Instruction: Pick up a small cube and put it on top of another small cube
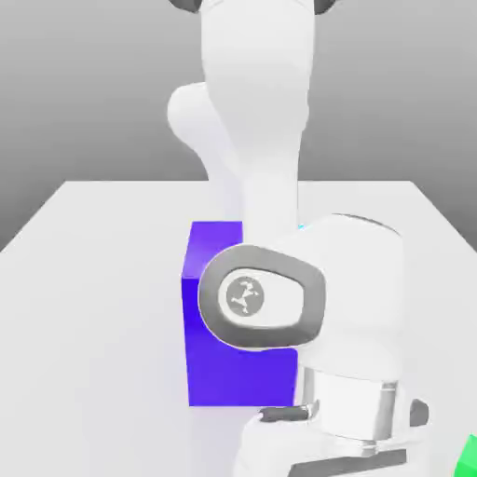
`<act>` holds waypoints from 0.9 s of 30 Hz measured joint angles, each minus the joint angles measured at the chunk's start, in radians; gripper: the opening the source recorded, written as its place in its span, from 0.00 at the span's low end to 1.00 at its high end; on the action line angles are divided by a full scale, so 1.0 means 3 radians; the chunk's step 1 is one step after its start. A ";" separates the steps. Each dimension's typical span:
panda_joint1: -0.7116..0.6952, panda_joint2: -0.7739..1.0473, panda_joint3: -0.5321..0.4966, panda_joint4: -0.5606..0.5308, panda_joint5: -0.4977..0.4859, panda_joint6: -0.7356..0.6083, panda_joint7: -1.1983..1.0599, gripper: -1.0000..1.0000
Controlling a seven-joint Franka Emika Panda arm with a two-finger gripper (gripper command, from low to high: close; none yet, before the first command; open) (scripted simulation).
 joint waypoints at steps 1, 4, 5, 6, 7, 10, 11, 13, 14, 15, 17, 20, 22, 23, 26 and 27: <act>-0.0018 -0.0006 0.0100 0.0003 0.0188 -0.0104 -0.0008 0.00; -0.0083 -0.0028 0.0410 0.0018 0.0729 -0.0426 -0.0013 0.00; -0.0105 -0.0038 0.0512 0.0025 0.0907 -0.0535 -0.0012 0.00; -0.0123 -0.0048 0.0612 0.0032 0.1086 -0.0644 -0.0016 0.00; -0.0137 -0.0061 0.0710 0.0035 0.1255 -0.0747 -0.0026 0.00; -0.0193 -0.0102 0.1027 0.0042 0.1722 -0.1059 -0.0056 0.00; -0.0195 -0.0122 0.1114 0.0043 0.1887 -0.1160 -0.0076 0.00; -0.0234 -0.0160 0.1323 0.0050 0.2192 -0.1376 -0.0101 0.00; -0.0252 -0.0181 0.1425 0.0054 0.2346 -0.1486 -0.0115 0.00; -0.0271 -0.0205 0.1525 0.0057 0.2494 -0.1595 -0.0131 0.00; -0.0315 -0.0257 0.1698 0.0021 0.2699 -0.1758 -0.0237 0.00; -0.0385 -0.0369 0.1826 -0.0224 0.2621 -0.1720 -0.0715 0.00; -0.0344 -0.0243 0.1770 -0.0275 0.2460 -0.1573 -0.0765 0.00; -0.0297 -0.0138 0.1708 -0.0273 0.2367 -0.1482 -0.0730 0.00; -0.0235 -0.0032 0.1630 -0.0266 0.2287 -0.1391 -0.0691 1.00; -0.0235 -0.0032 0.1630 -0.0266 0.2287 -0.1391 -0.0691 1.00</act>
